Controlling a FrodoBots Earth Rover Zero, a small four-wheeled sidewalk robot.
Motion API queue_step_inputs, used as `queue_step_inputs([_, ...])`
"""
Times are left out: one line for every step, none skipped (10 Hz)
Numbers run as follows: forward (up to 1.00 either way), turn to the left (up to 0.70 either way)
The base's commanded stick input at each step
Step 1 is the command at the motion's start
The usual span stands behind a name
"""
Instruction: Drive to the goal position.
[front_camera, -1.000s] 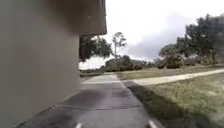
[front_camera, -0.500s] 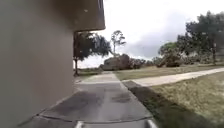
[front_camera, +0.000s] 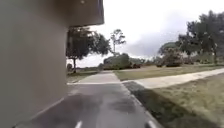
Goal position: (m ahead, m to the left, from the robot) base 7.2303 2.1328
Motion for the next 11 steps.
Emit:
queue_step_inputs([0.85, 0.11])
queue_step_inputs([0.85, 0.29])
queue_step_inputs([0.85, 0.26])
queue_step_inputs([0.85, 0.15])
queue_step_inputs([0.85, 0.04])
queue_step_inputs([0.85, 0.00])
queue_step_inputs([0.85, 0.00])
queue_step_inputs([0.85, 0.00])
queue_step_inputs([0.85, 0.00])
queue_step_inputs([0.85, 0.00])
queue_step_inputs([0.85, 0.00])
